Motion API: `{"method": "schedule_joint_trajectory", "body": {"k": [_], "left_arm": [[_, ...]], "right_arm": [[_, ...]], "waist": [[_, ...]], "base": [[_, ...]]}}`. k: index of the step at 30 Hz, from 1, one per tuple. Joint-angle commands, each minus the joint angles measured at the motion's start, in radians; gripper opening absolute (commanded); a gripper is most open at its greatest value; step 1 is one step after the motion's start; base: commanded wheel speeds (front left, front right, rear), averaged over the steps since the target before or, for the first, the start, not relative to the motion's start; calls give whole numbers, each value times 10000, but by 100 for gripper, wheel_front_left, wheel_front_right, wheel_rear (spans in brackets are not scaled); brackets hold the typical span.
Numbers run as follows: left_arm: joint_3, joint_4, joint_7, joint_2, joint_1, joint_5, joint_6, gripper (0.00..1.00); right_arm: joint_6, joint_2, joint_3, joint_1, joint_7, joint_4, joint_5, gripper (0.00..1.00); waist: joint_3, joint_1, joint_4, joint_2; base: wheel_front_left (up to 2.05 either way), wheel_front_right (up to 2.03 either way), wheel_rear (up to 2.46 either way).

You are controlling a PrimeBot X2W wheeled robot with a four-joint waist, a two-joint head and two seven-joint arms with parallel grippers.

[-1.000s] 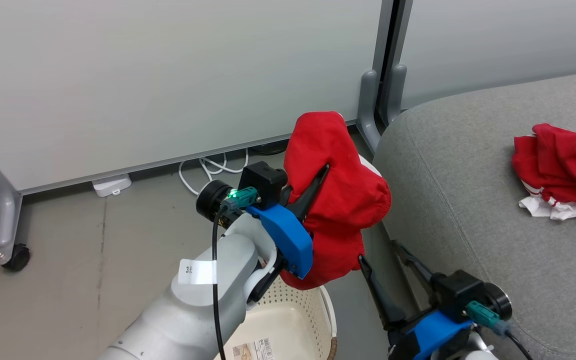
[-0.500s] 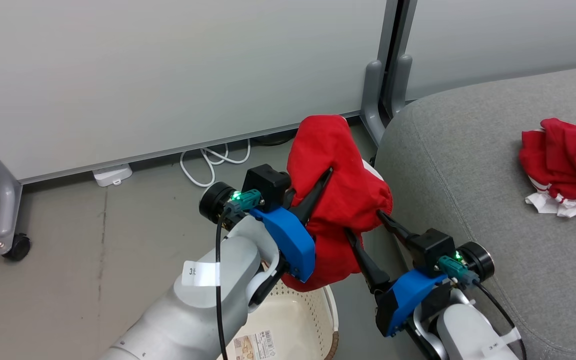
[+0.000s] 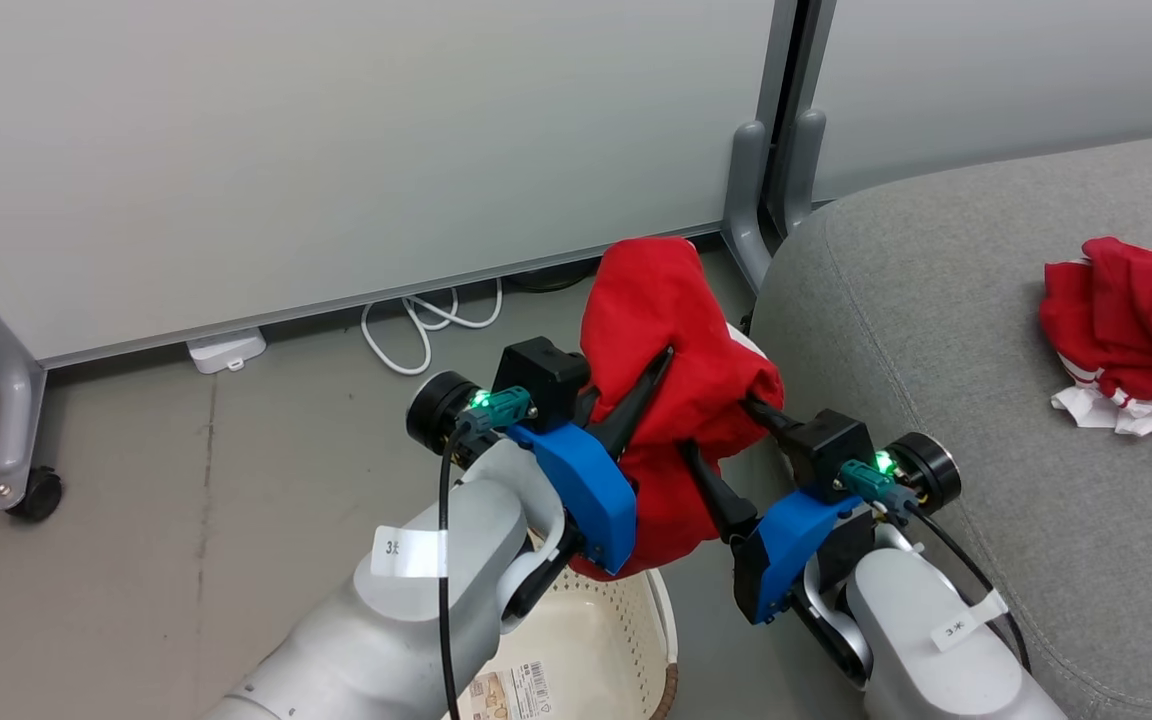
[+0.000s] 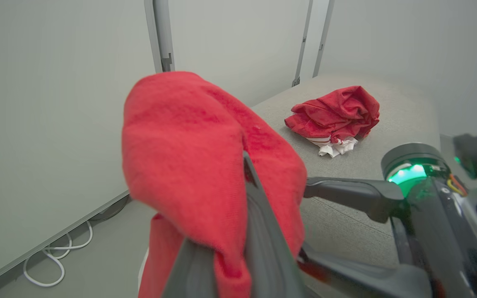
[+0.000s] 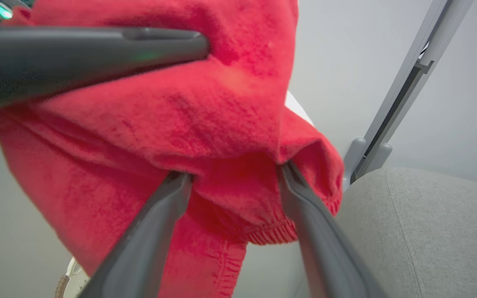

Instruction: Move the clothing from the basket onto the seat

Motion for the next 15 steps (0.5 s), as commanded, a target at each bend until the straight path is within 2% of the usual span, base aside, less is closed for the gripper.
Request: {"method": "schedule_joint_trajectory", "body": {"k": [1, 15], "left_arm": [[-50, 5, -50, 1, -24, -27, -14, 0], [-275, 186, -51, 1, 10, -261, 57, 0]], "right_arm": [[1, 4, 25, -178, -83, 93, 52, 100], [1, 14, 335, -722, -631, 877, 467, 100]], "waist": [[-4, -1, 0, 0], [-26, -1, -5, 0]], "base": [[0, 0, 0], [0, 0, 0]]}}
